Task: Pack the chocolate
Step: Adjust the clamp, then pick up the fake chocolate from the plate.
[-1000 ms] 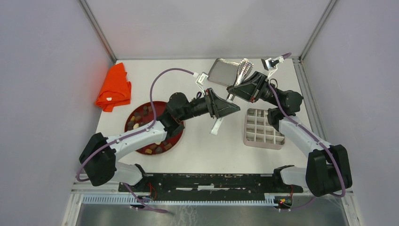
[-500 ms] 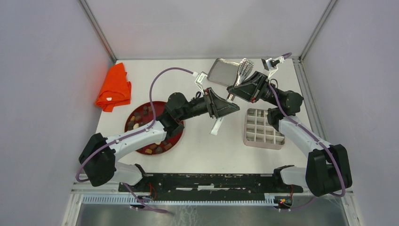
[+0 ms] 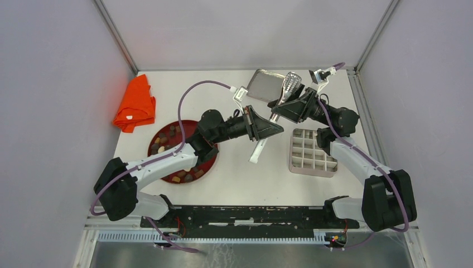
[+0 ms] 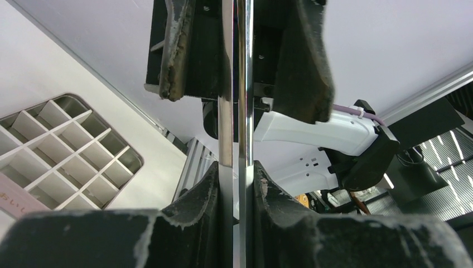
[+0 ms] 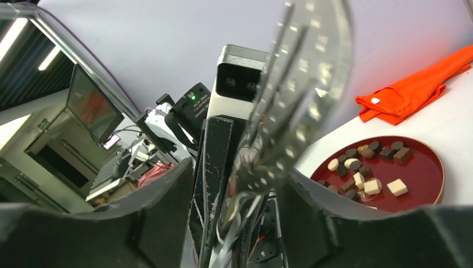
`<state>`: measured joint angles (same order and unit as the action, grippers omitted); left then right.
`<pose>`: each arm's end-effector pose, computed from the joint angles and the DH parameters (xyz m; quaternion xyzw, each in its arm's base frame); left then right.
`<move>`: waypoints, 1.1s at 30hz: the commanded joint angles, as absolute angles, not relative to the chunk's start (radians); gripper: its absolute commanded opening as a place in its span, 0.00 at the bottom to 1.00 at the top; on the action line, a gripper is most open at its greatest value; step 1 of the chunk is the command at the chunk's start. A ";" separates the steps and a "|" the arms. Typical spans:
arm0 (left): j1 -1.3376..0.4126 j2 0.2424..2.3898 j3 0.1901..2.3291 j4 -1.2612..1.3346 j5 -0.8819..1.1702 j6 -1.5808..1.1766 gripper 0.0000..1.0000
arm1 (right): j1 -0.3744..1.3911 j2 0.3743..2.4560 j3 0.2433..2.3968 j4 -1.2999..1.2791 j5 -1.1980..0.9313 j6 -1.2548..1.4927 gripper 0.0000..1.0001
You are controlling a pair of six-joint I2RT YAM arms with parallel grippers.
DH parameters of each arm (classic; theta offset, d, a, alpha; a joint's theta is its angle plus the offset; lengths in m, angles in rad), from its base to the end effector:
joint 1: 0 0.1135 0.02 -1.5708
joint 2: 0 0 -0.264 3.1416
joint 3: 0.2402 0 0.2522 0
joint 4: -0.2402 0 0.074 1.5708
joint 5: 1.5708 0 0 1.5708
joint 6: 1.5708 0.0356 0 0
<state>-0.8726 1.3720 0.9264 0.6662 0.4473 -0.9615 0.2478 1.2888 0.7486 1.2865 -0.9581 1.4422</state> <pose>0.1928 -0.2537 0.3441 0.1459 0.6165 -0.6886 0.3529 0.2418 0.0912 0.3567 -0.1493 0.5315 0.7307 0.4015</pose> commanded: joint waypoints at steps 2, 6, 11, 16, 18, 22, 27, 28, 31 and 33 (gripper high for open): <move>-0.870 1.325 0.944 0.640 0.425 -0.904 0.20 | 0.227 1.273 0.776 1.335 -0.996 1.374 0.71; -0.853 1.286 0.913 0.592 0.397 -0.910 0.24 | 0.175 1.246 0.771 1.279 -1.068 1.259 0.81; -0.802 1.207 0.843 0.533 0.368 -0.943 0.32 | 0.103 1.163 0.717 1.065 -1.149 0.989 0.87; -0.781 1.110 0.823 0.340 0.311 -0.919 0.43 | 0.038 1.118 0.650 0.919 -1.184 0.817 0.87; -0.778 1.073 0.830 0.257 0.288 -0.911 0.46 | 0.019 1.114 0.617 0.888 -1.186 0.768 0.87; -0.771 1.029 0.858 0.088 0.244 -0.912 0.45 | 0.007 1.111 0.584 0.763 -1.177 0.616 0.87; -0.743 0.997 0.927 -0.206 0.194 -0.942 0.44 | 0.006 1.112 0.566 0.636 -1.169 0.481 0.87; -0.732 0.996 0.946 -0.278 0.194 -0.948 0.43 | 0.006 1.112 0.568 0.604 -1.168 0.448 0.87; -0.666 0.989 1.010 -0.514 0.206 -0.942 0.42 | 0.006 1.108 0.587 0.498 -1.167 0.360 0.87; -0.606 0.984 1.046 -0.656 0.221 -0.936 0.41 | 0.006 1.100 0.601 0.443 -1.163 0.321 0.87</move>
